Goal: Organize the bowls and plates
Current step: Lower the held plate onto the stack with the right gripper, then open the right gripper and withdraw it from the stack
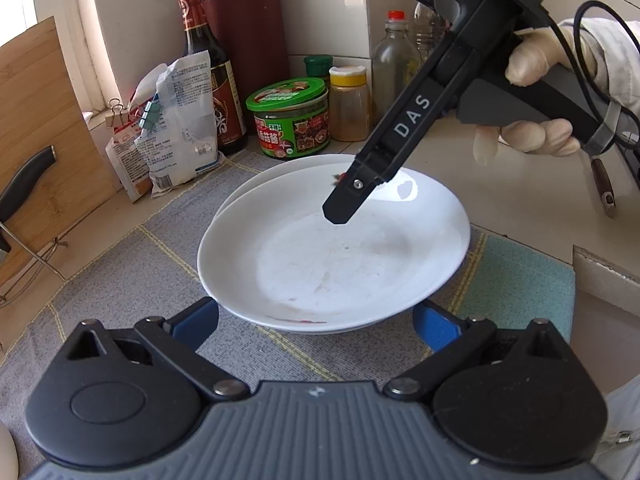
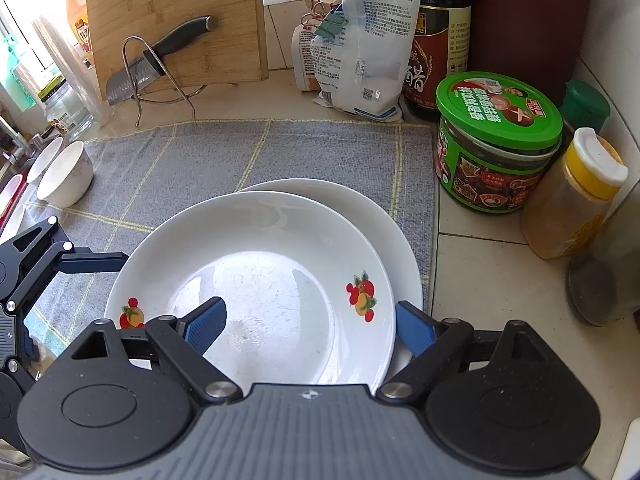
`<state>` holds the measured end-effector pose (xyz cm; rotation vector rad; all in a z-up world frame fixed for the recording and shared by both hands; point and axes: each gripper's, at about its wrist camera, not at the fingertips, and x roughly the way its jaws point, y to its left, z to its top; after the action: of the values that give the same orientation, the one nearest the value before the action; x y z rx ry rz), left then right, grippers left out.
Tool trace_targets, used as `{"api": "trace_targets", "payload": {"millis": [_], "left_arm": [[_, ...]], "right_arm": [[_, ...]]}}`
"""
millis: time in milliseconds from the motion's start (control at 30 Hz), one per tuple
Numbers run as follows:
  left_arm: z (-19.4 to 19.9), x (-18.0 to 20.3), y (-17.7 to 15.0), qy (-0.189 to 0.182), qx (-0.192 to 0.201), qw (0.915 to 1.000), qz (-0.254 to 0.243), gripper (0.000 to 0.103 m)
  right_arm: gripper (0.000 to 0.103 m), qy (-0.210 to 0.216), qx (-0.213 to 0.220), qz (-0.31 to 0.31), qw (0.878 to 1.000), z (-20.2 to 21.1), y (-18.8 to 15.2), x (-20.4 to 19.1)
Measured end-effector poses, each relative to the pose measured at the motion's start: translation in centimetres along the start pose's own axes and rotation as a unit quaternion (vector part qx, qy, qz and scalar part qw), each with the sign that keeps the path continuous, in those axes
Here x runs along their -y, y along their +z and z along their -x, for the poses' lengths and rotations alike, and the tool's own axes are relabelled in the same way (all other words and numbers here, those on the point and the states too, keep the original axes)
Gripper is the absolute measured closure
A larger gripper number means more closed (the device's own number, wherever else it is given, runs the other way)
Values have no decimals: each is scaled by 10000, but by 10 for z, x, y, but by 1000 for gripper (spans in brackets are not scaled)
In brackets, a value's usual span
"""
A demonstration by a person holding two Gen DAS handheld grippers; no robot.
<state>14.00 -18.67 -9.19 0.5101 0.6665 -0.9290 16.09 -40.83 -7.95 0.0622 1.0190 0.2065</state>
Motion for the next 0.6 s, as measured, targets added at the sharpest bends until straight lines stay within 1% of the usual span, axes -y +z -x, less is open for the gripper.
{"api": "trace_targets", "payload": {"millis": [233,400,533,600], "left_arm": [[-4,0,1,-20,-19,10000,-6,1],[-6,1,1,-28,-22,10000,-21,1],[-7,-2,2,-99,-11,9999,115,1],[-7,-2,0,-66,-26,9999,153,1]], "right_arm": [[8,-79,-44,-1,10000,1,1,-2],[1,-133,-42,27,9999,1,0,-4],[0,-202,-20,32,9998,2,-1,-5],[0,-217,21,-1,9998,4,-1,-4]]}}
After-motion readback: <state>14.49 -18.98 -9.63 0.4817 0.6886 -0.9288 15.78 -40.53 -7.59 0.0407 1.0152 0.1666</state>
